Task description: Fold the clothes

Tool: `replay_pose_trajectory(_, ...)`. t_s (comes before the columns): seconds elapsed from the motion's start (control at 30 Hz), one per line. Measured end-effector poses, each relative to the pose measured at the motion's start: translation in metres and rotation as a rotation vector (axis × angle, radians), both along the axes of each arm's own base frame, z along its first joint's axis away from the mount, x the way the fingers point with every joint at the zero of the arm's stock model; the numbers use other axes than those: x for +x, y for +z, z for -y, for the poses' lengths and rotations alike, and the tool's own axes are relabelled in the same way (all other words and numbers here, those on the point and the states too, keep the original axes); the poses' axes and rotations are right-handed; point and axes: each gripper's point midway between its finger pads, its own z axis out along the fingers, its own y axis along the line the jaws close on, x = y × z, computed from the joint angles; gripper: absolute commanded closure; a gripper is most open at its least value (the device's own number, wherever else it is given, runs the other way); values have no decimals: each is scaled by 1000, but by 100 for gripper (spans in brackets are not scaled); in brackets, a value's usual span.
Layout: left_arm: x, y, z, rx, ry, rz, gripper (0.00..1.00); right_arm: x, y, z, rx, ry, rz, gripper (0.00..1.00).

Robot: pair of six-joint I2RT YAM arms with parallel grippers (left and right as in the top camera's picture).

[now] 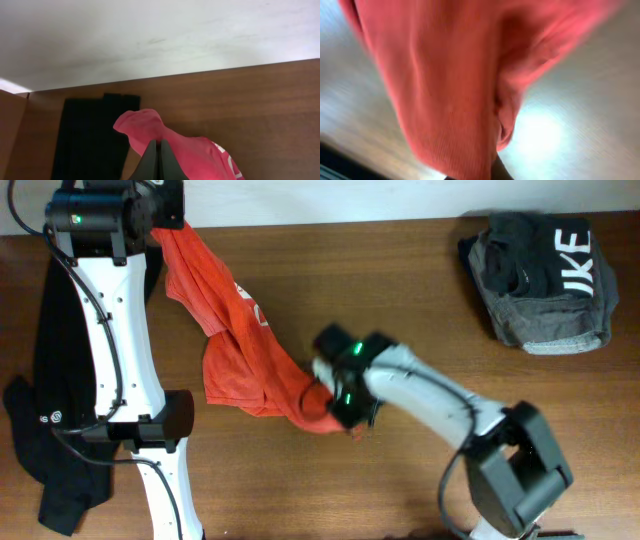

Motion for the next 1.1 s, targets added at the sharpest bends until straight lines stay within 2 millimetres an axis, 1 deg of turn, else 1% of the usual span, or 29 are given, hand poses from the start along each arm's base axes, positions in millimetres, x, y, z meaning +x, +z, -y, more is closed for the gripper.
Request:
replay_pose_trajectory(0.07,0,0,0,0,0,-1,99,32,30,4,42,-63,62,96)
replay_pose_trajectory(0.1,0,0,0,0,0,-1,99,51,50,10,66,-100,103,96)
replay_pose_trajectory(0.13,0,0,0,0,0,-2,99,66,68,18,82,-136,137,96)
replay_pose_trajectory(0.17,-1,-1,0,0,0,-4,99,84,94,31,104,-188,186,96)
replay_pose_trajectory(0.2,-1,-1,0,0,0,-6,99,91,104,38,113,-212,207,96)
replay_pose_trajectory(0.23,-1,-1,-1,0,1,-8,99,104,125,53,128,-256,249,96)
replay_pose_trajectory(0.3,-1,-2,-3,0,5,-8,99,119,153,80,140,-331,305,96)
replay_pose_trajectory(0.37,-1,-1,-7,0,13,-8,99,127,170,107,139,-398,340,96)
replay_pose_trajectory(0.43,-1,-1,-11,0,22,-7,99,133,182,129,138,-454,363,96)
replay_pose_trajectory(0.5,0,1,-17,0,33,4,99,136,188,151,136,-511,373,96)
replay_pose_trajectory(0.63,1,12,-24,-1,46,42,99,140,202,179,167,-589,392,96)
replay_pose_trajectory(0.73,-9,32,-25,-2,47,82,99,142,222,194,206,-630,424,96)
replay_pose_trajectory(0.8,-20,50,-24,-5,43,119,99,141,236,200,223,-645,448,96)
replay_pose_trajectory(0.83,-28,63,-24,-6,43,146,99,140,249,204,238,-655,475,96)
replay_pose_trajectory(0.87,-37,75,-24,-6,44,171,99,137,257,206,246,-660,487,96)
replay_pose_trajectory(1.0,-79,128,-24,-10,42,287,99,125,292,213,267,-673,554,96)
replay_pose_trajectory(1.07,-106,155,-24,-13,41,349,99,115,314,214,279,-671,604,96)
replay_pose_trajectory(1.1,-115,163,-23,-15,38,368,99,110,322,214,283,-669,621,96)
